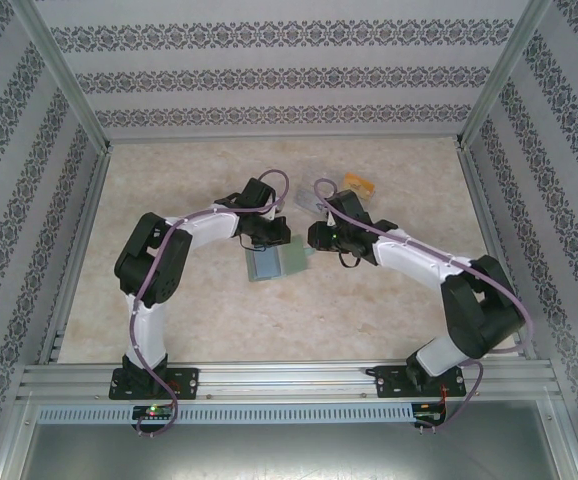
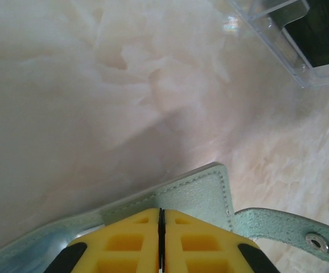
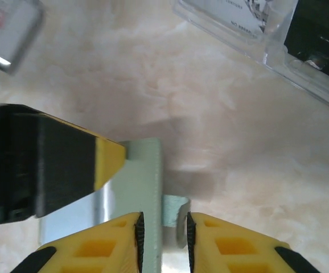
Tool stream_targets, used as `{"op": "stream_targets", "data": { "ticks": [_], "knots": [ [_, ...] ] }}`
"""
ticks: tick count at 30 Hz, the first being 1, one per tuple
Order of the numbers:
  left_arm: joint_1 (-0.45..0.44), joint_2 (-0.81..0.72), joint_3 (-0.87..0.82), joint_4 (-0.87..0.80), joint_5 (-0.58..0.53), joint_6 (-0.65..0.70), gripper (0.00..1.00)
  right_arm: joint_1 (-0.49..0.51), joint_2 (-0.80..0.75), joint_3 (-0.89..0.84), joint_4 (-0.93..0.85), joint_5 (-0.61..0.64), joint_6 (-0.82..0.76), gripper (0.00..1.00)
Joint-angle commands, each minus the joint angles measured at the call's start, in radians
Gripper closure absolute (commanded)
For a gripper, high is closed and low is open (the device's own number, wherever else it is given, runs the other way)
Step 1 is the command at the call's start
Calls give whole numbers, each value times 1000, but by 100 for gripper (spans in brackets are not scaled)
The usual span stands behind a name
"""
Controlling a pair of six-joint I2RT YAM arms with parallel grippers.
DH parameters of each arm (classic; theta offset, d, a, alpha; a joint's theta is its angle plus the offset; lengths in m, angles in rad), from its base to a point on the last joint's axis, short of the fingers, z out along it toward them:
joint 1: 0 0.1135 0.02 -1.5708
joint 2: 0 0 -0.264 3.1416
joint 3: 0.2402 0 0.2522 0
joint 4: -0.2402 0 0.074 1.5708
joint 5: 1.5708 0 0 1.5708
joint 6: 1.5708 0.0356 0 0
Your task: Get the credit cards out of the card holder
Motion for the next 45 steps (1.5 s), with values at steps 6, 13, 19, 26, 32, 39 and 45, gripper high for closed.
{"op": "stream_targets", "data": {
  "ticks": [6, 13, 19, 26, 32, 39, 45],
  "knots": [
    [-16, 50, 42, -65, 21, 33, 94, 84, 59, -7, 37, -43, 62, 82],
    [-18, 31, 58, -112, 31, 27, 97, 105, 176, 18, 32, -24, 104, 88],
    [-5, -87, 38, -159, -45, -9, 87, 93, 241, 15, 35, -31, 109, 89],
    [77, -214, -107, -211, -125, -83, 62, 73, 255, -1, 38, -51, 90, 89],
    [85, -285, -179, -256, -116, -118, 52, 62, 269, 10, 8, -73, 55, 89],
    [84, -267, -206, -196, -28, -150, 57, 63, 286, 12, 13, -89, 66, 89],
    [84, -227, -190, -195, -20, -140, 60, 62, 285, 8, 12, -79, 71, 89]
  ]
}}
